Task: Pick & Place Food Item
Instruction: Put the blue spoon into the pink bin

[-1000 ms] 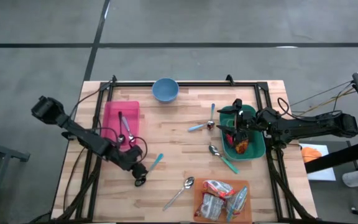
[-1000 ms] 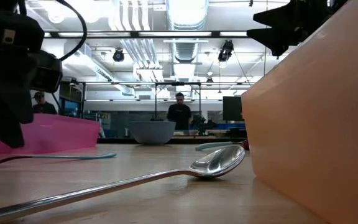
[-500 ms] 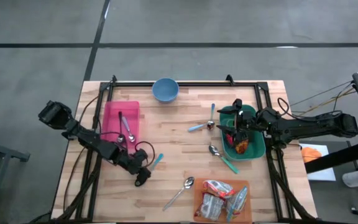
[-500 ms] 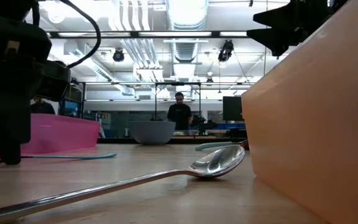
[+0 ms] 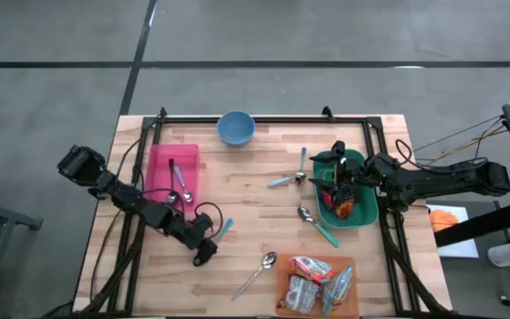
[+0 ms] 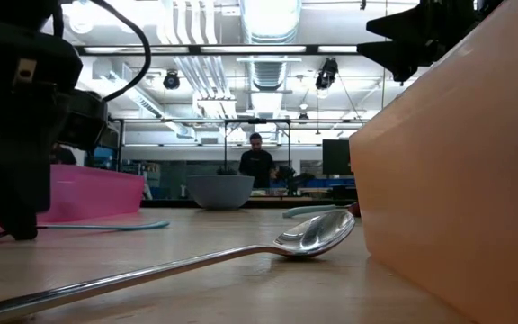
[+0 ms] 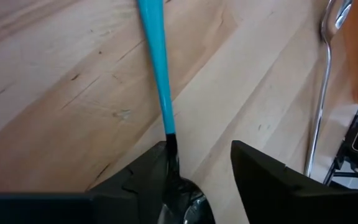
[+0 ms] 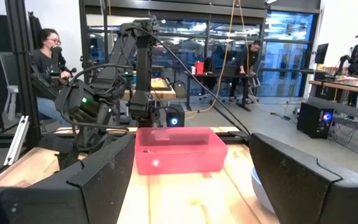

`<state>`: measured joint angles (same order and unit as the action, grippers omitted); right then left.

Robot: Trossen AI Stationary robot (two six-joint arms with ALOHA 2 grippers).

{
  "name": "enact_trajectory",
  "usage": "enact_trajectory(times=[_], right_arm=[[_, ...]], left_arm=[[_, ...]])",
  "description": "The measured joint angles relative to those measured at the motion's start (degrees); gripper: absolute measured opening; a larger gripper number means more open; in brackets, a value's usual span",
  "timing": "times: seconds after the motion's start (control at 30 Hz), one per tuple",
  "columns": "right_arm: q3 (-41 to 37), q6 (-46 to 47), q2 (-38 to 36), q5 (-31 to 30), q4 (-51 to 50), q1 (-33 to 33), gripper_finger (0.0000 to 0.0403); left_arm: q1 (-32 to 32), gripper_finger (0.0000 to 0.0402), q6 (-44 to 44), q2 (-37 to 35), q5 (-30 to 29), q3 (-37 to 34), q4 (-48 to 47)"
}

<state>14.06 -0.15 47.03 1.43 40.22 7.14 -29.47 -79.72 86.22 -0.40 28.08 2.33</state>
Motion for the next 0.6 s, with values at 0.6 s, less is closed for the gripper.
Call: enact_trajectory(times=[0.6], right_arm=[[0.0,0.1,0.0,0.0,-0.8,0.0,0.0316]], left_arm=[[0.1,0.0064,0.2,0.2,0.7,-0.2,-2.5]])
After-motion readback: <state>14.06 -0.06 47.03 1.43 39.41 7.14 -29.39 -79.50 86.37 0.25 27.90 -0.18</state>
